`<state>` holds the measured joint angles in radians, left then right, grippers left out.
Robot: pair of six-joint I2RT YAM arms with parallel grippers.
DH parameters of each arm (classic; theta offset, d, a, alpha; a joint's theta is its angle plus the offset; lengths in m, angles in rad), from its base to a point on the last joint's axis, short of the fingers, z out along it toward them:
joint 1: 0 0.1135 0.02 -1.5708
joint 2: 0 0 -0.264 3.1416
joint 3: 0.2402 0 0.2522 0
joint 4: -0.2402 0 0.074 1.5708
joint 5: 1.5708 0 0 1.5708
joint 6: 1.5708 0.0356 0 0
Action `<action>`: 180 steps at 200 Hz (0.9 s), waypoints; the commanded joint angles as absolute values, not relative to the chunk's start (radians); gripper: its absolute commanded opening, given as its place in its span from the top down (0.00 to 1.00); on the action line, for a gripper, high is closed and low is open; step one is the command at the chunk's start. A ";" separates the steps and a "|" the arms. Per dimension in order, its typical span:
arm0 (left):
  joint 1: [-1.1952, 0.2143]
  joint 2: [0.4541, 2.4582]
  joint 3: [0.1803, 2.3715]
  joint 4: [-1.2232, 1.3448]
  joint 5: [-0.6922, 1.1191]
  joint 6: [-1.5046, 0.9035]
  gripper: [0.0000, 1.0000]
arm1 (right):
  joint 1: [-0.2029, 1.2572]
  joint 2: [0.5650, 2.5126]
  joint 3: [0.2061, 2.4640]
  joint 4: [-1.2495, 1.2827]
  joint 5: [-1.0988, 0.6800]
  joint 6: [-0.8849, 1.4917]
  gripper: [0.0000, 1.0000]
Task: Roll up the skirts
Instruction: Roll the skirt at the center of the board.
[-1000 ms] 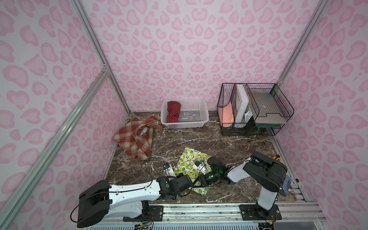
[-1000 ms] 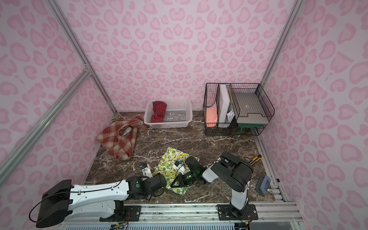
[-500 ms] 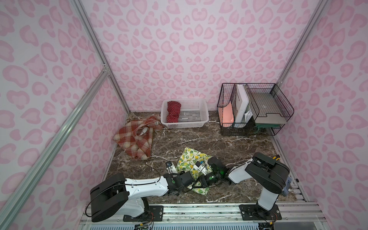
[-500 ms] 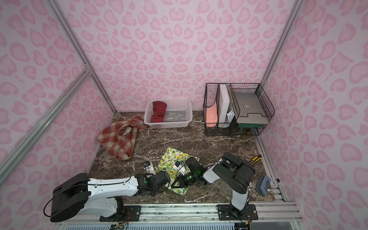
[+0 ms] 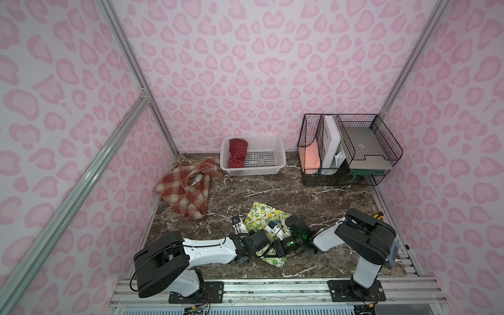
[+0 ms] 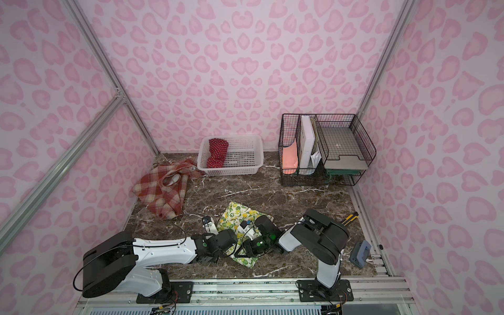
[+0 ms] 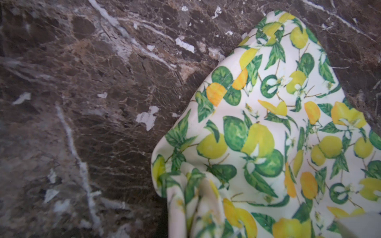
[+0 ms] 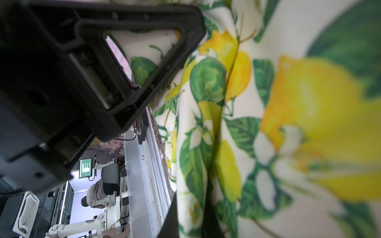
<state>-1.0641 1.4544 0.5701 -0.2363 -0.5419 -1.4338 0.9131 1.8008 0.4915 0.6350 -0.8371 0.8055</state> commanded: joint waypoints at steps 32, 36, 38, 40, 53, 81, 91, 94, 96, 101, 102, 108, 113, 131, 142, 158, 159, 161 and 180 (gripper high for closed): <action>-1.058 1.489 0.598 -0.355 -0.469 -1.392 1.00 | 0.918 1.660 0.500 0.182 -0.694 0.634 0.44; -1.057 1.488 0.604 -0.361 -0.467 -1.388 1.00 | 0.918 1.634 0.500 0.155 -0.677 0.625 0.43; -1.058 1.489 0.605 -0.364 -0.467 -1.386 1.00 | 0.918 1.620 0.500 0.139 -0.665 0.620 0.43; -1.058 1.488 0.607 -0.366 -0.466 -1.385 1.00 | 0.918 1.606 0.501 0.122 -0.650 0.617 0.42; -1.058 1.485 0.612 -0.378 -0.459 -1.378 1.00 | 0.924 1.499 0.507 0.020 -0.576 0.589 0.40; -1.058 1.477 0.612 -0.385 -0.451 -1.371 1.00 | 0.949 1.282 0.556 -0.280 -0.285 0.554 0.38; -1.058 1.478 0.613 -0.381 -0.447 -1.366 1.00 | 0.956 1.210 0.567 -0.369 -0.194 0.555 0.39; -1.057 1.479 0.613 -0.379 -0.445 -1.365 1.00 | 0.956 1.191 0.569 -0.386 -0.179 0.554 0.40; -1.058 1.480 0.613 -0.378 -0.445 -1.364 1.00 | 0.959 1.175 0.569 -0.395 -0.168 0.554 0.42; -1.058 1.481 0.614 -0.378 -0.442 -1.364 1.00 | 0.967 1.137 0.569 -0.407 -0.149 0.552 0.48; -1.058 1.481 0.615 -0.377 -0.442 -1.364 1.00 | 0.969 1.130 0.568 -0.409 -0.147 0.551 0.50; -1.058 1.483 0.614 -0.374 -0.439 -1.364 1.00 | 0.984 1.087 0.565 -0.406 -0.135 0.546 0.57; -1.058 1.485 0.615 -0.372 -0.437 -1.362 1.00 | 0.996 1.055 0.561 -0.391 -0.135 0.542 0.65; -1.058 1.488 0.622 -0.374 -0.434 -1.356 1.00 | 1.049 0.995 0.557 -0.306 -0.146 0.551 0.90; -1.058 1.491 0.626 -0.377 -0.433 -1.352 1.00 | 1.090 1.001 0.562 -0.246 -0.146 0.552 0.99; -1.058 1.491 0.633 -0.380 -0.430 -1.351 1.00 | 1.146 1.061 0.587 -0.177 -0.155 0.536 1.00; -1.058 1.491 0.634 -0.380 -0.430 -1.351 1.00 | 1.150 1.066 0.589 -0.174 -0.154 0.535 1.00; -1.058 1.489 0.632 -0.380 -0.430 -1.351 1.00 | 1.157 1.076 0.592 -0.170 -0.150 0.532 1.00; -1.058 1.483 0.626 -0.380 -0.426 -1.357 1.00 | 1.207 1.176 0.624 -0.131 -0.124 0.497 0.98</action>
